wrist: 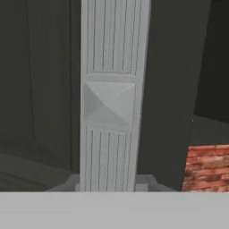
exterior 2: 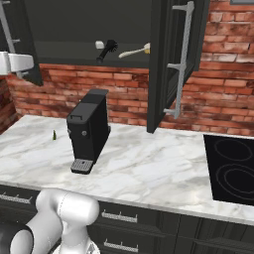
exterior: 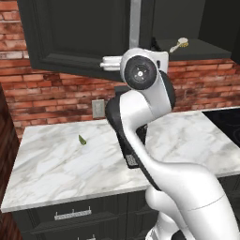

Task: Pick the dish brush and dish brush from the cabinet and place them on the counter.

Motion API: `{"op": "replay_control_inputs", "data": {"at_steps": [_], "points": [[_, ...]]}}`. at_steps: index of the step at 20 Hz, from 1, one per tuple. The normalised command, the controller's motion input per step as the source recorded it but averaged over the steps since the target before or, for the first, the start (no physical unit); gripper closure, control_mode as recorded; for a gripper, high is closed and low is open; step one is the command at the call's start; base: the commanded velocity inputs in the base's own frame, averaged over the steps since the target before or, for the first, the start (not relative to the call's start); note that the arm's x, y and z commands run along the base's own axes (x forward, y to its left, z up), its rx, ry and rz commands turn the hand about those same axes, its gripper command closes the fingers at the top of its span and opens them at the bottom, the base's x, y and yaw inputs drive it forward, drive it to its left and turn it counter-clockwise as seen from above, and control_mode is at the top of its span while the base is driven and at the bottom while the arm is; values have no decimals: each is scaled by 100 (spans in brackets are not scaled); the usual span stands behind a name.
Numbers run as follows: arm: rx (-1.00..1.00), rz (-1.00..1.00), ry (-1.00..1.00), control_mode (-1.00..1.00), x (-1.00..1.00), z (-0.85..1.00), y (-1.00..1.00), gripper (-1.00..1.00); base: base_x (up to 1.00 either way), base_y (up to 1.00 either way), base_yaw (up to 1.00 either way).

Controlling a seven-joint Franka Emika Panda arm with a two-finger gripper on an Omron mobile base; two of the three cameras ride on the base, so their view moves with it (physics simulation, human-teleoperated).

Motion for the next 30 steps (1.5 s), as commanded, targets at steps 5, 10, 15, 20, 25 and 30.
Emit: {"op": "replay_control_inputs", "data": {"at_steps": [5, 10, 15, 20, 25, 30], "points": [[-6, -12, 12, -100, -27, -19, 39, 100, 0, 0, 0], [-1, -4, 2, -100, 0, -6, 10, -100, 0, 0, 0], [0, 14, 0, -100, -14, -2, 8, -100, 0, 0, 0], [0, 30, 0, -100, -30, 0, 7, -100, 0, 0, 0], [0, 30, -1, -100, -23, 1, -2, -100, 0, 0, 0], [0, 18, -2, -100, -27, 6, -27, -100, 0, 0, 0]]}}
